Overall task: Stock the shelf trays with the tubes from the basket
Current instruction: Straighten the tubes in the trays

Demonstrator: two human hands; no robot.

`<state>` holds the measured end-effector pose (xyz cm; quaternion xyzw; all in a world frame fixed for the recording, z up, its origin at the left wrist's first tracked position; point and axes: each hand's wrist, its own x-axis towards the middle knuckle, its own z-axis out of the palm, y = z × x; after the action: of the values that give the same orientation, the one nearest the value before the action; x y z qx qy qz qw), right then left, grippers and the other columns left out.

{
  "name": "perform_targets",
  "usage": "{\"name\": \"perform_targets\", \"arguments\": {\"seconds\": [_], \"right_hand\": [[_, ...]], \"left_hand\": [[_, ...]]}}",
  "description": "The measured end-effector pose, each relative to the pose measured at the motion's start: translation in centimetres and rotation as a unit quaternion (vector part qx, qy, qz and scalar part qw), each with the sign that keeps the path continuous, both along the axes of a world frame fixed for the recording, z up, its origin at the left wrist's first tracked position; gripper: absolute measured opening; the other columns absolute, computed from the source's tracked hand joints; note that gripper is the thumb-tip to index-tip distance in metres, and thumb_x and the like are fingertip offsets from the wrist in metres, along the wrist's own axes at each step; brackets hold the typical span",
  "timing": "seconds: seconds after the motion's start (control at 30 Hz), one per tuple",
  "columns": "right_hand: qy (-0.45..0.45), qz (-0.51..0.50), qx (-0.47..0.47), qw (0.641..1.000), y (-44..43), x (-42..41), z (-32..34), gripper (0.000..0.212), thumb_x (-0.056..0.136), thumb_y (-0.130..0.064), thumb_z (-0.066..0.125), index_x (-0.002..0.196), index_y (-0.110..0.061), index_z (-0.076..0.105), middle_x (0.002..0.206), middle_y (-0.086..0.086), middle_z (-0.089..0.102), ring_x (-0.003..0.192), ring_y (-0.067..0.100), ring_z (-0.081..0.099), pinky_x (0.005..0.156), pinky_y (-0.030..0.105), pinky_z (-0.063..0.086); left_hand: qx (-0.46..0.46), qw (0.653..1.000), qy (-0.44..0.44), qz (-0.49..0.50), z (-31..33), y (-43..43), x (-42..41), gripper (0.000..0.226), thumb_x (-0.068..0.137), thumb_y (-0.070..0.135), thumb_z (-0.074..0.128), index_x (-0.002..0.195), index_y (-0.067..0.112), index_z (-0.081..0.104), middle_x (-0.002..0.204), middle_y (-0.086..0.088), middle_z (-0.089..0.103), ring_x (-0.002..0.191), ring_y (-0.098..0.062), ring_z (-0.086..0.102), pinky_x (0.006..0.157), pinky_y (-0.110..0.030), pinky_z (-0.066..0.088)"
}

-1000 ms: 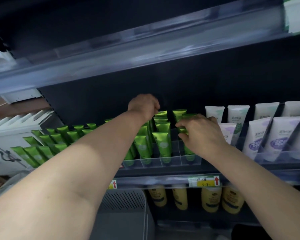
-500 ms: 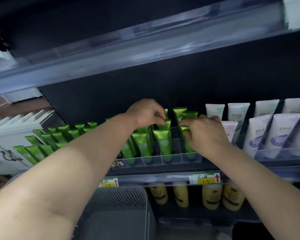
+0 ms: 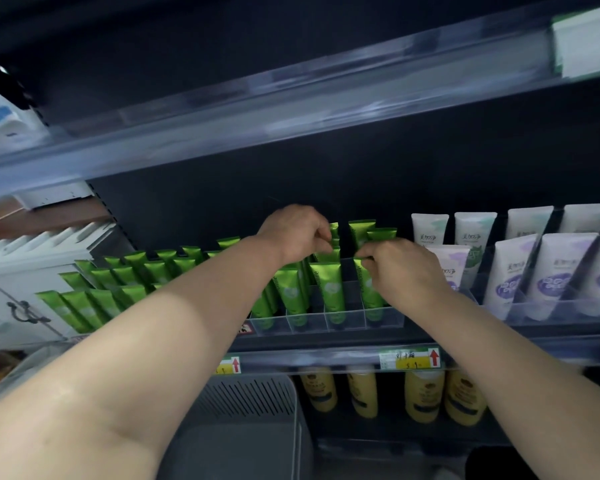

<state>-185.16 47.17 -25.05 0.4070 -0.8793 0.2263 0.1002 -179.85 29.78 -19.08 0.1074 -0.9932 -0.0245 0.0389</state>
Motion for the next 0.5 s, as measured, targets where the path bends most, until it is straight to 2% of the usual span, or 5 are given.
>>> {"name": "perform_targets", "arguments": {"seconds": [0.07, 0.17, 0.37, 0.5], "right_hand": [[0.005, 0.007, -0.018, 1.0, 0.4, 0.0, 0.2, 0.028, 0.095, -0.026, 0.051, 0.12, -0.033, 0.062, 0.108, 0.002, 0.067, 0.102, 0.023, 0.059, 0.072, 0.032, 0.046], [0.041, -0.001, -0.035, 0.999, 1.4, -0.2, 0.5, 0.026, 0.095, -0.029, 0.05, 0.118, -0.032, 0.063, 0.108, -0.002, 0.068, 0.104, 0.02, 0.056, 0.071, 0.03, 0.042], [0.061, -0.031, -0.024, 0.997, 3.7, -0.9, 1.0, 0.029, 0.092, -0.019, 0.053, 0.115, -0.031, 0.066, 0.107, 0.001, 0.069, 0.103, 0.023, 0.057, 0.071, 0.032, 0.042], [0.086, -0.055, -0.025, 0.994, 4.5, -1.7, 0.9, 0.03, 0.086, -0.01, 0.057, 0.107, -0.027, 0.069, 0.093, 0.003, 0.069, 0.097, 0.024, 0.058, 0.062, 0.029, 0.035]], "left_hand": [[0.032, 0.999, 0.032, 0.001, 0.3, 0.3, -0.1, 0.02, 0.082, 0.039, 0.071, 0.098, 0.026, 0.072, 0.102, 0.008, 0.071, 0.095, -0.011, 0.063, 0.086, -0.028, 0.049], [0.07, 0.994, 0.079, -0.005, 0.6, 1.1, -0.8, 0.016, 0.084, 0.035, 0.07, 0.097, 0.027, 0.073, 0.1, 0.008, 0.071, 0.092, -0.01, 0.063, 0.083, -0.025, 0.049], [0.047, 0.996, 0.07, -0.026, -0.3, 3.7, -3.6, 0.02, 0.089, 0.027, 0.065, 0.109, 0.027, 0.07, 0.11, 0.007, 0.069, 0.102, -0.012, 0.062, 0.086, -0.021, 0.044], [0.023, 0.995, 0.095, -0.034, -0.9, 5.1, -5.1, 0.016, 0.088, 0.031, 0.064, 0.102, 0.027, 0.069, 0.108, 0.001, 0.067, 0.104, -0.016, 0.057, 0.086, -0.029, 0.046]]}}
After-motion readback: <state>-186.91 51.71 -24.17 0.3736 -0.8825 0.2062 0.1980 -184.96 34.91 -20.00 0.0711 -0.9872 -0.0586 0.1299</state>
